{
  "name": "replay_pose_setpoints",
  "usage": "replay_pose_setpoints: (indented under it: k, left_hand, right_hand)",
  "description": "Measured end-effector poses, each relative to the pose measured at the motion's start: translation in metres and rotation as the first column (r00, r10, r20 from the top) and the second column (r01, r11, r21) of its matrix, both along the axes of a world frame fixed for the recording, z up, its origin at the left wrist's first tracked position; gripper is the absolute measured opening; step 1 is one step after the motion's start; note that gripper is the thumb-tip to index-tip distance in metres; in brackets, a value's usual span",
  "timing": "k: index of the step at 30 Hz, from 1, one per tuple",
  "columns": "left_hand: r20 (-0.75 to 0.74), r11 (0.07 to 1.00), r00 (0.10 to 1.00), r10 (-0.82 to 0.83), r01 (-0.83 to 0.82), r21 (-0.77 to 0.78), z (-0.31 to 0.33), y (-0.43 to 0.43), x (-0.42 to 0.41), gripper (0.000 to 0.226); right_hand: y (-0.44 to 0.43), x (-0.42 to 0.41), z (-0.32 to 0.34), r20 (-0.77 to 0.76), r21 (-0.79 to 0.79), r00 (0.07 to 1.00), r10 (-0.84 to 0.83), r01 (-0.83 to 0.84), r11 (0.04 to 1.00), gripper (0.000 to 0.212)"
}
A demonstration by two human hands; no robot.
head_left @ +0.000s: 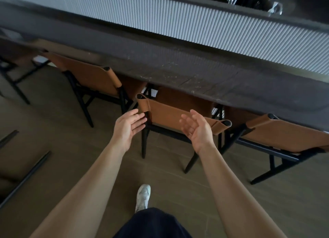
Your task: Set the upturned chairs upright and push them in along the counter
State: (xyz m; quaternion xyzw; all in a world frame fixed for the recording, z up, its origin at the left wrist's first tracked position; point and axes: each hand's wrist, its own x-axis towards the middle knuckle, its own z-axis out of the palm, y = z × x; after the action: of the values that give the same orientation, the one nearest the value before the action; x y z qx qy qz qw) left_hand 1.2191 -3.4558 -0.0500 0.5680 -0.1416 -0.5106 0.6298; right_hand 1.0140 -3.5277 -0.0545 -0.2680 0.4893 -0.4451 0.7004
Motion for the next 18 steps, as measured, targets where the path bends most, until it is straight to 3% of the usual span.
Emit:
replay_pose_setpoints:
  k: [8,18]
  left_hand:
    - [0.084,0.990,0.987,0.134,-0.131,-0.043,0.012,0.085,0.023,0.041]
    - [0.104,0.916,0.911,0.400,-0.394,-0.068,0.021,0.211,0.076,0.046]
  right_hand:
    - [0.049,0.028,0.014,-0.034,-0.078,0.983,0.180,-0.182,0.980,0.034]
    - [0.127,0.115,0.020,-0.059,-0.095,0.889,0.454,-0.458,0.884,0.024]
